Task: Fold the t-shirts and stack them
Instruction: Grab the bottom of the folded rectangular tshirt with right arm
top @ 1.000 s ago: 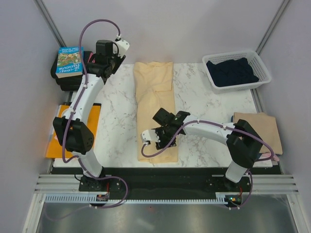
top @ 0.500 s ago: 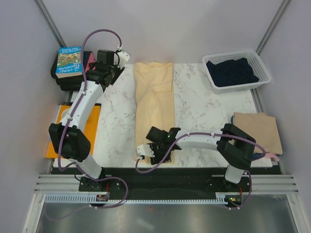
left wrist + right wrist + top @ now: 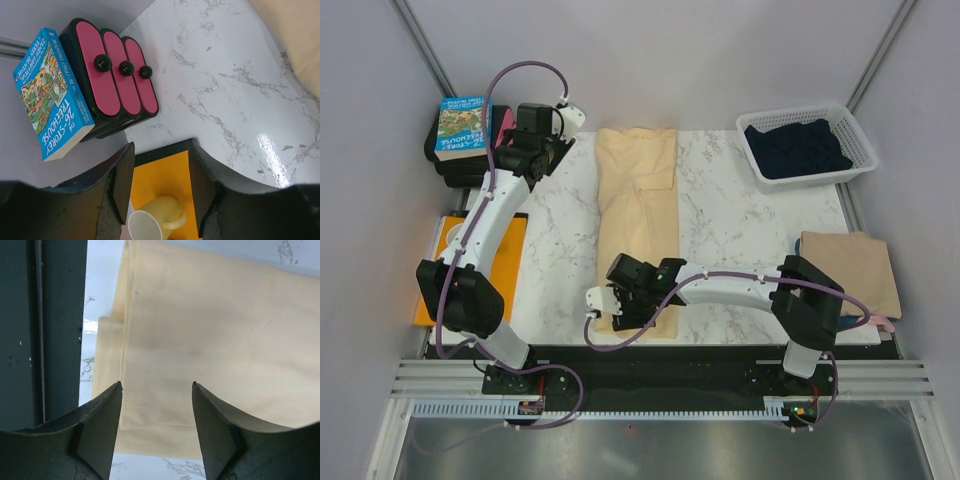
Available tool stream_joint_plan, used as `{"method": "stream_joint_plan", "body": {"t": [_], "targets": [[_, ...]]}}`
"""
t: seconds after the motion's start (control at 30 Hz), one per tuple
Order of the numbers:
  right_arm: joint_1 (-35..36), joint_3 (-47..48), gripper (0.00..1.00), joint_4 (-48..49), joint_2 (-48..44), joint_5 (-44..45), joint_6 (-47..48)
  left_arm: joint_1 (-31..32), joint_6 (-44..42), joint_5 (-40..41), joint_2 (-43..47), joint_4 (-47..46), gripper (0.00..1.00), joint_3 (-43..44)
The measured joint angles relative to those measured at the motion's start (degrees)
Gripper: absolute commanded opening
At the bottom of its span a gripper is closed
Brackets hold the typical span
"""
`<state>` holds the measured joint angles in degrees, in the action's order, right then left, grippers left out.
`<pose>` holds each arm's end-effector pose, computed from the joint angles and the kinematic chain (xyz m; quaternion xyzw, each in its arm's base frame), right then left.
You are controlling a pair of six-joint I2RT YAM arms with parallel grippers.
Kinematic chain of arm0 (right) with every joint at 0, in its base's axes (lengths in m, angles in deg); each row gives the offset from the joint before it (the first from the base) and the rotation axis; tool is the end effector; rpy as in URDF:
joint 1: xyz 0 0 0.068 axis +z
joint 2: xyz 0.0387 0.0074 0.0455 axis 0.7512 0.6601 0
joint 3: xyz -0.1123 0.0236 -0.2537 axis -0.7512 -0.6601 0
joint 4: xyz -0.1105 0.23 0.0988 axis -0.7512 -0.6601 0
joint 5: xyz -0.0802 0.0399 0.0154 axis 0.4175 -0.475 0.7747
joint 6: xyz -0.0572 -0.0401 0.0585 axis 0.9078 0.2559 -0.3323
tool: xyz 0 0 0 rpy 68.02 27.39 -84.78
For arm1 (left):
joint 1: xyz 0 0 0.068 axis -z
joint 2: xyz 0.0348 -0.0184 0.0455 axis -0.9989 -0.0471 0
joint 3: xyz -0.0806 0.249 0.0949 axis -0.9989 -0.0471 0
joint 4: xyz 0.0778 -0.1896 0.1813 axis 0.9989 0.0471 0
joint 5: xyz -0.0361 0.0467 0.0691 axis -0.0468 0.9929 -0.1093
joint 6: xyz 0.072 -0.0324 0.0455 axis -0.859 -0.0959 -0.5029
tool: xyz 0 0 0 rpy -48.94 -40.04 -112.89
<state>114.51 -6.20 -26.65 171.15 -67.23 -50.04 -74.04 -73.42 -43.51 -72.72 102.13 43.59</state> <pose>0.1487 0.3623 0.1530 -0.7555 0.6084 0.1355 0.2017 0.4114 -0.0737 0.3598 0.2826 0.8340 0.1992 0.4300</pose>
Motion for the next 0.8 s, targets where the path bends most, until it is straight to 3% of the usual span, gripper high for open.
{"method": "stream_joint_plan", "body": {"t": [0.33, 0.8], "targets": [[3.9, -1.5, 0.65, 1.0, 0.0, -0.4, -2.6, 0.0, 0.0, 0.1, 0.1, 0.2, 0.54, -0.9], [3.9, -3.7, 0.66, 5.3, 3.3, -0.2, -4.9, 0.1, 0.0, 0.2, 0.1, 0.2, 0.53, -0.9]]}}
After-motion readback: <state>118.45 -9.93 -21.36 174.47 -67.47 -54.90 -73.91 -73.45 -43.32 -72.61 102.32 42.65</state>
